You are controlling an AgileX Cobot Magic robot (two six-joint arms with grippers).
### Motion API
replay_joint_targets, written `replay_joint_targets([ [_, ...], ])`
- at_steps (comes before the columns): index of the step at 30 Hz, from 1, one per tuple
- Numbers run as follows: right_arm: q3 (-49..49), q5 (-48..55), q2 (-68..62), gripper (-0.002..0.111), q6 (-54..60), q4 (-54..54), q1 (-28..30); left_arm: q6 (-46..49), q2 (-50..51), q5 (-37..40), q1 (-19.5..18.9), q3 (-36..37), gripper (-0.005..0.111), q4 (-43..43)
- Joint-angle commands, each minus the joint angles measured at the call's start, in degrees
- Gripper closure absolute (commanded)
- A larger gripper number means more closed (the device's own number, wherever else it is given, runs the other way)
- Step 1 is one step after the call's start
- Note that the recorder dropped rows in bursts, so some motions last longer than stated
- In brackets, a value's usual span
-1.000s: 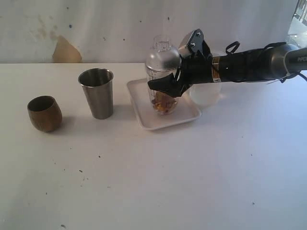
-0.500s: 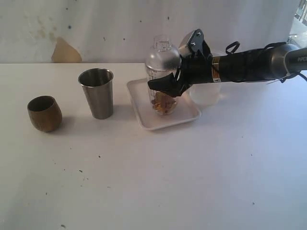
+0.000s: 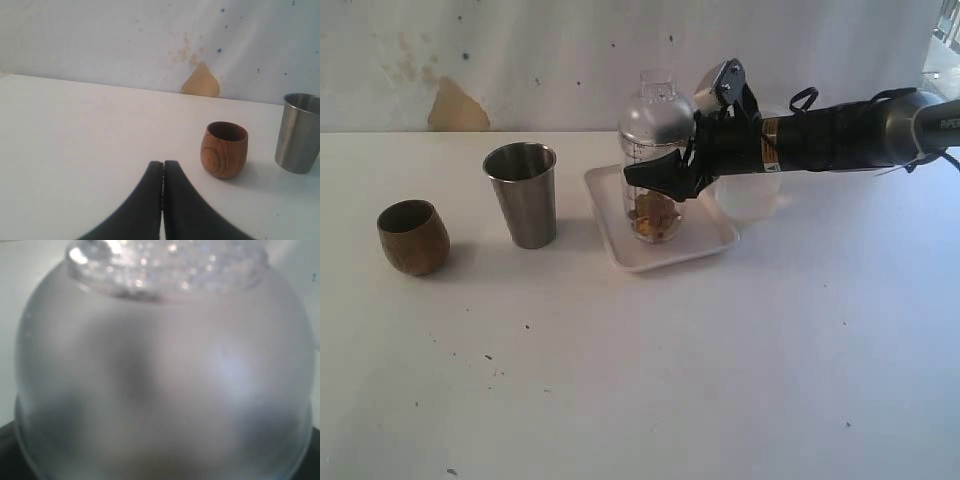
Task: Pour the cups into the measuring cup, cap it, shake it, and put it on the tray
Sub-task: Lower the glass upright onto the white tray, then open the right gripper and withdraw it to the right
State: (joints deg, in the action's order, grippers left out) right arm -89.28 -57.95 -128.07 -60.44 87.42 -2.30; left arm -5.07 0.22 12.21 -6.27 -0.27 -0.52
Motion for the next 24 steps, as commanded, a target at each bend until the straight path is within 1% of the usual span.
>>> replay_joint_targets([
  [1, 0.05, -2.44, 0.58, 0.108, -1.72, -2.45, -0.01, 0.0, -0.22, -0.59, 0.08, 0.27, 0.106, 0.07],
  [3, 0.05, -2.32, 0.58, 0.106, -1.72, -2.55, -0.01, 0.0, -0.22, -0.59, 0.08, 0.27, 0.106, 0.07],
  [5, 0.05, -1.48, 0.58, 0.097, -1.72, -2.55, -0.01, 0.0, -0.22, -0.59, 0.08, 0.27, 0.106, 0.07],
  [7, 0.05, 0.36, 0.58, 0.081, -1.72, -2.55, -0.01, 0.0, -0.22, -0.59, 0.08, 0.27, 0.106, 0.07],
  [10, 0.05, 0.98, 0.58, 0.048, -1.72, -2.55, -0.01, 0.0, -0.22, -0.59, 0.08, 0.27, 0.106, 0.07],
  [12, 0.05, 0.98, 0.58, 0.031, -1.72, -2.55, -0.01, 0.0, -0.22, -0.59, 0.08, 0.27, 0.106, 0.07],
  [13, 0.05, 1.3, 0.58, 0.025, -1.72, -2.55, -0.01, 0.0, -0.22, -0.59, 0.08, 0.27, 0.106, 0.07],
  [15, 0.05, 1.91, 0.58, 0.02, -1.72, -2.55, -0.01, 0.0, -0.22, -0.59, 0.08, 0.27, 0.106, 0.07],
  [24, 0.05, 2.32, 0.58, 0.019, -1.72, -2.55, -0.01, 0.0, -0.22, -0.59, 0.08, 0.27, 0.106, 0.07],
])
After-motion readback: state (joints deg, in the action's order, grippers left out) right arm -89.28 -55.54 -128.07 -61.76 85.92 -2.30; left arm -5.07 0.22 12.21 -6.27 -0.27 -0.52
